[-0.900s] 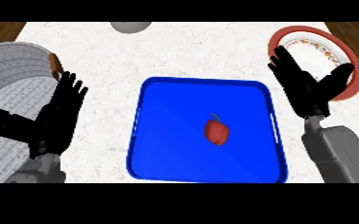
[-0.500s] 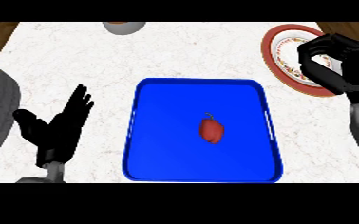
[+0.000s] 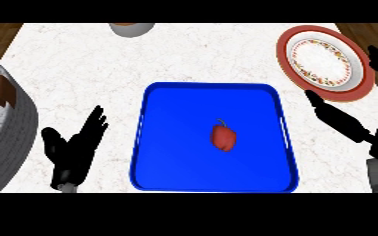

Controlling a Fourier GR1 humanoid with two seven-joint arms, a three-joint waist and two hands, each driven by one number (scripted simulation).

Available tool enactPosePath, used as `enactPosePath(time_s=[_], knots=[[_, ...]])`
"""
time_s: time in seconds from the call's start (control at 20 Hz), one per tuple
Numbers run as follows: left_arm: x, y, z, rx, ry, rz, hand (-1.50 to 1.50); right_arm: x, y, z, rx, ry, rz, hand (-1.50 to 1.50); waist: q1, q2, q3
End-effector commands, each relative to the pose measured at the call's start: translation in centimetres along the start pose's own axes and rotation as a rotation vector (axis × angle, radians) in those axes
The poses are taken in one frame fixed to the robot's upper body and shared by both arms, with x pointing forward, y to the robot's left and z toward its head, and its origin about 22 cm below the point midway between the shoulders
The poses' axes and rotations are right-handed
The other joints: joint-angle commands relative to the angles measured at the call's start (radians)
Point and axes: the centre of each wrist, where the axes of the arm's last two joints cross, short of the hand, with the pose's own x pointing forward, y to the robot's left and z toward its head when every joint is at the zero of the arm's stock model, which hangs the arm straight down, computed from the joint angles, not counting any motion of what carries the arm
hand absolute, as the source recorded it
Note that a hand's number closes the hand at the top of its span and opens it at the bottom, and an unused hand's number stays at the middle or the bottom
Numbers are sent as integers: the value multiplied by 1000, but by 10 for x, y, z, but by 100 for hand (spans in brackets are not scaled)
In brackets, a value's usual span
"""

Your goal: Pick the bell pepper from the tray and place it in the plate

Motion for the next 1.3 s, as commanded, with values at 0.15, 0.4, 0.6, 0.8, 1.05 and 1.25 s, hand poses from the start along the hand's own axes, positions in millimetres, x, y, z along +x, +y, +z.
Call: enactPosePath(time_s=[0.15,0.4,0.6,0.8,1.05,1.25], knots=[[0,-6,-5,-28,26,-26,0,26,-15,50,144,67,215,-150,30,10,-3],[-13,-3,-3,-55,25,-40,0,40,-18,63,382,196,431,-150,55,17,-6],[-18,-14,-8,-68,18,-47,0,84,-23,73,416,240,509,-150,60,16,-5],[-6,-19,-10,-85,19,-45,0,97,8,72,467,313,623,-150,90,20,-1],[-11,-17,-15,-80,29,-38,0,110,64,86,489,335,649,-150,87,21,1],[-6,-4,-6,-77,28,-44,0,115,82,98,492,378,705,-150,83,16,1]])
